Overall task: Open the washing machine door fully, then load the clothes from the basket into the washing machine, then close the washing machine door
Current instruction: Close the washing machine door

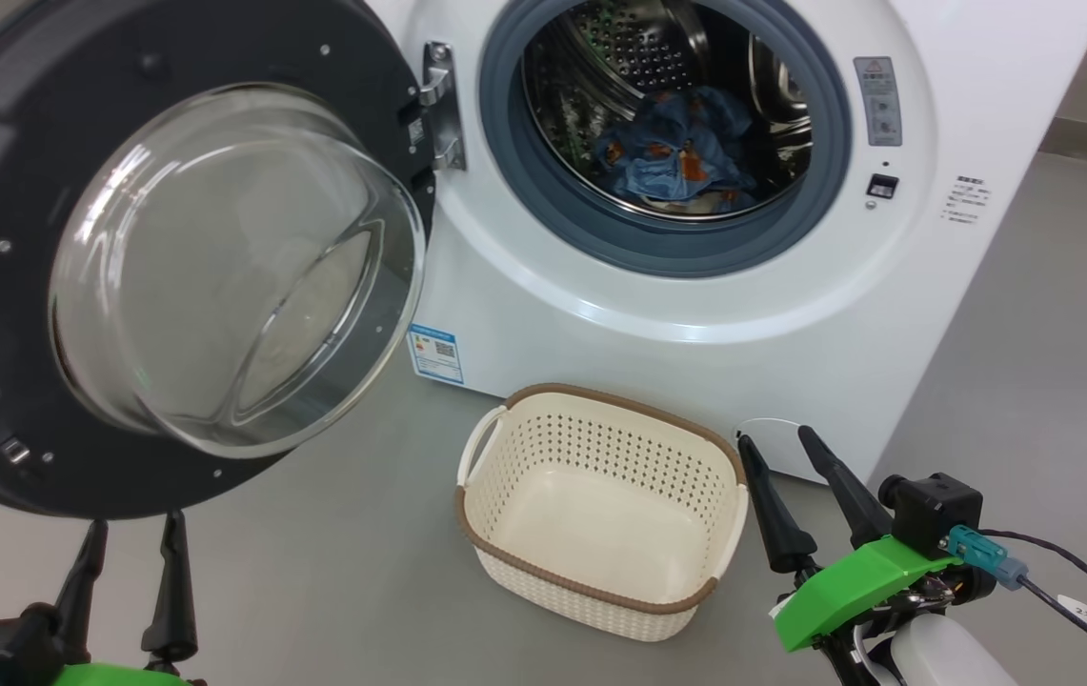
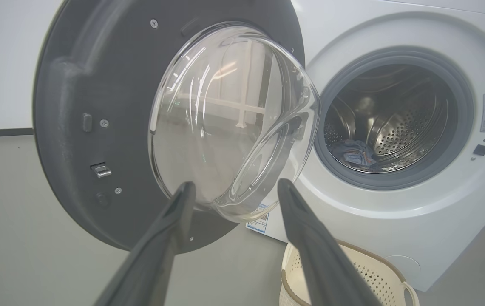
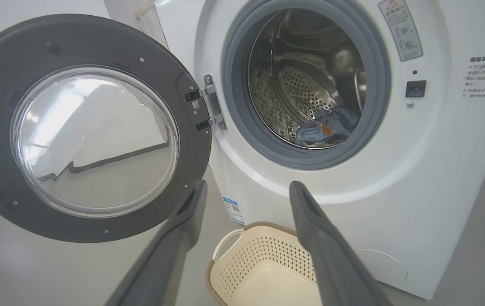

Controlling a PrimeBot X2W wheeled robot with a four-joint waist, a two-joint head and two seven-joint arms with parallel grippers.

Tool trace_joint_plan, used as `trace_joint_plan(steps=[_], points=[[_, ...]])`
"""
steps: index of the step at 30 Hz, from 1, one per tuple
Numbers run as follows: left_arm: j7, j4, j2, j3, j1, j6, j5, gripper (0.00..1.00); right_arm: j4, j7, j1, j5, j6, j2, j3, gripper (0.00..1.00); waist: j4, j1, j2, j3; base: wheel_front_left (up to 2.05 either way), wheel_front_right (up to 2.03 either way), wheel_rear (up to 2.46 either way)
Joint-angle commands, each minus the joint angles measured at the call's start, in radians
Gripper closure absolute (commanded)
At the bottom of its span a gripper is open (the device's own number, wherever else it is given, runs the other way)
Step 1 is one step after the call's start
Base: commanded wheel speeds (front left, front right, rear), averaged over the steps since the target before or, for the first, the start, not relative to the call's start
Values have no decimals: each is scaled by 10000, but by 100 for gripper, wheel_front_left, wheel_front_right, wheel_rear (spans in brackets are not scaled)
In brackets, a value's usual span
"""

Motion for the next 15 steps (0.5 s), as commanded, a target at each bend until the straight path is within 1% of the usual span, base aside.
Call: trace_joint_plan(steps=[1,15], points=[[-23,-249,261,346,-147,34,33,0,-198,-82,-26,33,73,-4,224,0,194,0,0,-46,0,0,0],[75,-369,360,303,-148,167,6,0,-207,-82,-34,161,73,49,254,0,932,0,0,-169,0,0,0]])
